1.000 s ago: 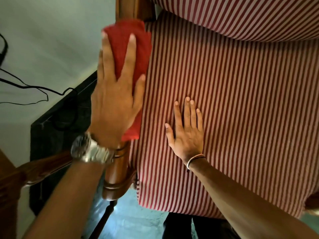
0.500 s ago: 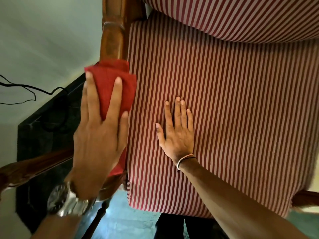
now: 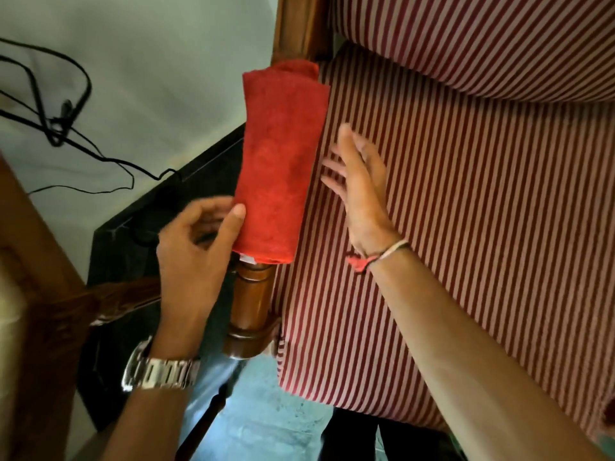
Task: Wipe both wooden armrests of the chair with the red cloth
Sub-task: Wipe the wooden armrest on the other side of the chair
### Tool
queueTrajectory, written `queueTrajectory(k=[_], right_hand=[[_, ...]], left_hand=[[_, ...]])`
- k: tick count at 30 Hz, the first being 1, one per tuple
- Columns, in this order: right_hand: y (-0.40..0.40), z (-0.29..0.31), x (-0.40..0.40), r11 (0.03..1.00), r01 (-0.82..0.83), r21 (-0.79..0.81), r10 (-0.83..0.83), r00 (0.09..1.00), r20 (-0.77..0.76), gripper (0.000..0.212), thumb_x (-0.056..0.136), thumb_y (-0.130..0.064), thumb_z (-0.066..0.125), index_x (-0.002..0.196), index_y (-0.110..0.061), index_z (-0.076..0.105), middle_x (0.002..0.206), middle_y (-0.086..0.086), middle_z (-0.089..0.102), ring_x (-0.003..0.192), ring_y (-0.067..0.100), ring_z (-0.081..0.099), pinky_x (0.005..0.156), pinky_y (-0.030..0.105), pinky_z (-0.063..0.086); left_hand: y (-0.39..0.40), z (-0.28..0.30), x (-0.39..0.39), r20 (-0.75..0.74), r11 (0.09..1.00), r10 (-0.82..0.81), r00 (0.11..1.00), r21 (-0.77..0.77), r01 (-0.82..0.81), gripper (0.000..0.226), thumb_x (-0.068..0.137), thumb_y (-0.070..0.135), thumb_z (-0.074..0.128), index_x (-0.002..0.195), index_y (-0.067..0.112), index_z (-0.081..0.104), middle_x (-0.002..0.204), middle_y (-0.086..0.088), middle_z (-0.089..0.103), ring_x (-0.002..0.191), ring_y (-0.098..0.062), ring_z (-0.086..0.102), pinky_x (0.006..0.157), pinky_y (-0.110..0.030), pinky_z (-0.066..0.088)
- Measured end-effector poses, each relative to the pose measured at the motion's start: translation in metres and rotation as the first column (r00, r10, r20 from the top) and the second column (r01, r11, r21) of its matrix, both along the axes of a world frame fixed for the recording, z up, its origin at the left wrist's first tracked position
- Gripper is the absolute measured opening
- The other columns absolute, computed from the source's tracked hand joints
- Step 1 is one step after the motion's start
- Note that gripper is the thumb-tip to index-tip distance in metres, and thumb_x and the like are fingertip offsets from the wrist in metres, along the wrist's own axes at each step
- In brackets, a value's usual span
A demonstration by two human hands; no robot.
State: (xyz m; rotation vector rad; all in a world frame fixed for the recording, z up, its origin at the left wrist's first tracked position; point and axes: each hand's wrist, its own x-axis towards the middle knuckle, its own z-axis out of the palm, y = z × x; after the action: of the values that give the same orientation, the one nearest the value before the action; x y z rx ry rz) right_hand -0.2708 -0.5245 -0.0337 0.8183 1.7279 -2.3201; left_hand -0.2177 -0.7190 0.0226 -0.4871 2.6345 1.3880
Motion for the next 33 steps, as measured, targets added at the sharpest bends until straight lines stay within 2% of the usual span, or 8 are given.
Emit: queueTrajectory(k=[4, 7, 14, 19, 23, 26, 30, 33], right_hand=[[-0.020, 0.031, -0.037, 0.987, -0.052, -0.154, 0.057, 0.998, 0.025, 0.046, 0.098, -0.035, 0.067, 0.135, -0.007, 0.061, 0.130, 0.012, 0.072, 0.121, 0.026, 0.070, 0.105, 0.043, 0.057], [-0.023, 0.036, -0.044, 0.978, 0.019, -0.210, -0.004, 0.997, 0.071, 0.043, 0.093, -0.022, 0.076, 0.129, -0.001, 0.065, 0.126, 0.017, 0.073, 0.117, 0.029, 0.072, 0.107, 0.050, 0.056], [-0.013, 0.030, -0.038, 0.993, 0.100, -0.058, -0.099, 0.995, 0.019, 0.035, 0.083, -0.007, 0.083, 0.114, 0.007, 0.073, 0.111, 0.023, 0.077, 0.097, 0.028, 0.077, 0.093, 0.043, 0.064], [0.020, 0.018, 0.002, 0.980, 0.150, 0.128, -0.155, 0.987, 0.034, 0.024, 0.079, -0.006, 0.086, 0.099, 0.005, 0.077, 0.089, 0.015, 0.077, 0.080, 0.025, 0.074, 0.076, 0.032, 0.065], [0.078, 0.018, 0.038, 0.974, 0.211, 0.079, -0.210, 0.978, -0.014, 0.019, 0.084, -0.001, 0.081, 0.100, 0.009, 0.075, 0.079, 0.006, 0.075, 0.071, 0.013, 0.070, 0.067, 0.022, 0.062], [0.132, 0.031, 0.060, 0.973, 0.230, 0.028, -0.229, 0.973, -0.036, 0.008, 0.087, -0.001, 0.078, 0.083, -0.007, 0.076, 0.064, -0.007, 0.076, 0.061, 0.004, 0.073, 0.062, 0.021, 0.061], [0.212, 0.056, 0.085, 0.975, 0.222, -0.017, -0.223, 0.974, -0.048, 0.012, 0.089, -0.004, 0.077, 0.080, -0.012, 0.074, 0.074, 0.002, 0.077, 0.068, 0.012, 0.074, 0.069, 0.029, 0.065], [0.271, 0.081, 0.104, 0.967, 0.249, -0.053, -0.253, 0.963, -0.091, 0.006, 0.090, -0.001, 0.075, 0.095, 0.000, 0.073, 0.098, 0.023, 0.074, 0.091, 0.029, 0.072, 0.093, 0.051, 0.062]], left_hand=[[-0.006, 0.004, 0.018, 0.099, 0.985, 0.067, 0.993, 0.150, -0.082, 0.010, 0.088, 0.033, 0.071, 0.098, 0.030, 0.073, 0.089, 0.017, 0.077, 0.086, 0.004, 0.072, 0.072, -0.013, 0.059], [-0.003, 0.005, 0.014, 0.113, 0.973, 0.116, 0.987, 0.184, -0.136, 0.008, 0.086, 0.030, 0.075, 0.092, 0.025, 0.073, 0.087, 0.008, 0.076, 0.074, 0.008, 0.070, 0.063, -0.005, 0.052], [0.006, 0.017, 0.012, 0.085, 0.995, 0.101, 0.991, -0.019, -0.100, 0.020, 0.083, 0.028, 0.081, 0.087, 0.009, 0.074, 0.083, -0.008, 0.075, 0.074, -0.015, 0.071, 0.068, -0.022, 0.053], [0.040, 0.026, 0.040, 0.024, 0.979, 0.000, 1.000, -0.203, 0.005, 0.015, 0.080, 0.024, 0.084, 0.076, 0.018, 0.071, 0.066, 0.011, 0.066, 0.055, 0.006, 0.064, 0.055, -0.002, 0.049], [0.087, 0.032, 0.062, 0.025, 0.986, -0.078, 0.997, -0.144, 0.081, 0.016, 0.081, 0.026, 0.083, 0.081, 0.014, 0.073, 0.071, 0.011, 0.068, 0.061, 0.008, 0.064, 0.060, 0.002, 0.047], [0.133, 0.038, 0.076, 0.027, 0.989, -0.099, 0.995, -0.103, 0.102, 0.018, 0.081, 0.028, 0.083, 0.082, 0.013, 0.073, 0.073, 0.009, 0.069, 0.061, 0.006, 0.065, 0.058, -0.001, 0.048], [0.210, 0.048, 0.100, -0.017, 0.988, -0.135, 0.991, -0.075, 0.133, 0.020, 0.079, 0.030, 0.084, 0.075, 0.015, 0.071, 0.068, 0.009, 0.068, 0.057, 0.007, 0.063, 0.057, -0.007, 0.050], [0.273, 0.052, 0.122, -0.015, 0.988, -0.152, 0.988, -0.042, 0.151, 0.024, 0.079, 0.032, 0.084, 0.072, 0.013, 0.070, 0.065, 0.007, 0.068, 0.055, 0.000, 0.062, 0.063, -0.023, 0.053]])
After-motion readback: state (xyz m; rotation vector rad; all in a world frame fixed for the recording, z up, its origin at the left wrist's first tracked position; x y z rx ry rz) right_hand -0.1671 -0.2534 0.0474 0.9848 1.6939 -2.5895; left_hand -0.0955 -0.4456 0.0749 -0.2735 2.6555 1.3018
